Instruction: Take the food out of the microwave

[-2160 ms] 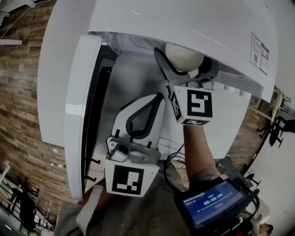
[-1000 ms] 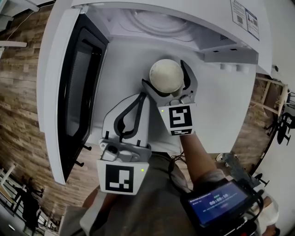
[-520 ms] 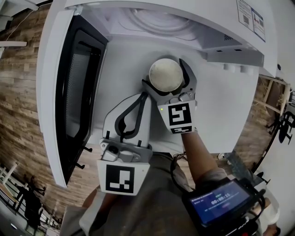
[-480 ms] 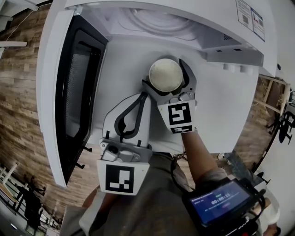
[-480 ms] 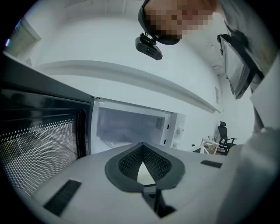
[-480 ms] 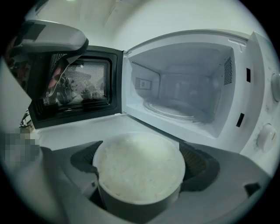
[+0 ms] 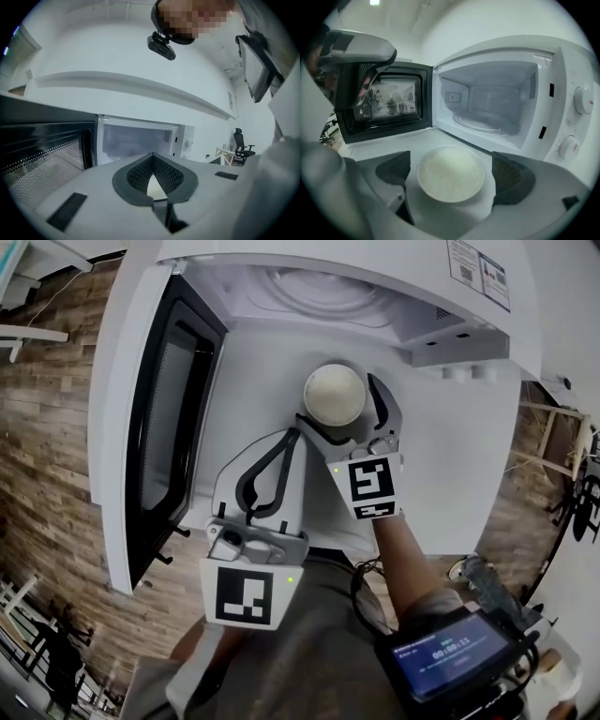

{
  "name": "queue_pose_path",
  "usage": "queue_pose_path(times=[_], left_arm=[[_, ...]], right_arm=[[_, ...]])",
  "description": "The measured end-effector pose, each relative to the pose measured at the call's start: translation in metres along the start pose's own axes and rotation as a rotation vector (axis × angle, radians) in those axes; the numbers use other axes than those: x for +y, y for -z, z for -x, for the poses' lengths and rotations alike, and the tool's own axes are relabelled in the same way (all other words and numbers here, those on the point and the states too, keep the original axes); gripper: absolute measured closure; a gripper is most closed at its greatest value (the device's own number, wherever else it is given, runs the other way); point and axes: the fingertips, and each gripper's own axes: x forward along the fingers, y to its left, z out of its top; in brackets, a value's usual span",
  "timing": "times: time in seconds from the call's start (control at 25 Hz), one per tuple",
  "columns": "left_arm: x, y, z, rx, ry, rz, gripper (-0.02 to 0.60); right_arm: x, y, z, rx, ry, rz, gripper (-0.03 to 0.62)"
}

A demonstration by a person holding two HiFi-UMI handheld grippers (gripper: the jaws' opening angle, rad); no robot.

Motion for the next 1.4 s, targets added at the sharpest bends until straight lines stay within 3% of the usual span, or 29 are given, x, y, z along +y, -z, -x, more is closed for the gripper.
queue_pose_path(times=[0.32,0.36,0.48,0.52,0.6,0.72,0.96,1.4], left_arm=[[-0.024,-0.025,0.024,-0.067,-0.022,-0.036,0.575],[-0.028,-0.029,0.027,-0.08,-0.029,-0.037,0.575],[-0.042,-0.044,0.036,-0.123,-0.041,-0.052,0.575],[-0.047,-0.049,0.039,-0.138,-0.043,-0.057,0.575],[-0.059,-0.059,0.047,-0.163,-0.045,-0.062,0.575],[-0.072,-0.073,0.057,-0.188,-0.056,-0.079,0.575],[-0.099,-0.103,0.07,-0.261,-0.075,-0.138,0.575],[-0.136,-0.122,0.087,-0.322,-0.068,-0.17,0.575]], right_arm=[[-0.022,-0.046,0.085,-0.169,0.083,-0.055,0.06],[-0.023,-0.055,0.1,-0.2,0.086,-0.063,0.102],[-0.023,-0.081,0.144,-0.312,0.077,-0.083,0.34],[-0.021,-0.089,0.158,-0.344,0.073,-0.088,0.391],[-0.017,-0.105,0.183,-0.394,0.068,-0.088,0.471],[-0.008,-0.125,0.212,-0.45,0.059,-0.082,0.532],[0.006,-0.152,0.25,-0.536,0.01,-0.08,0.582],[0.005,-0.165,0.285,-0.583,0.002,-0.041,0.586]])
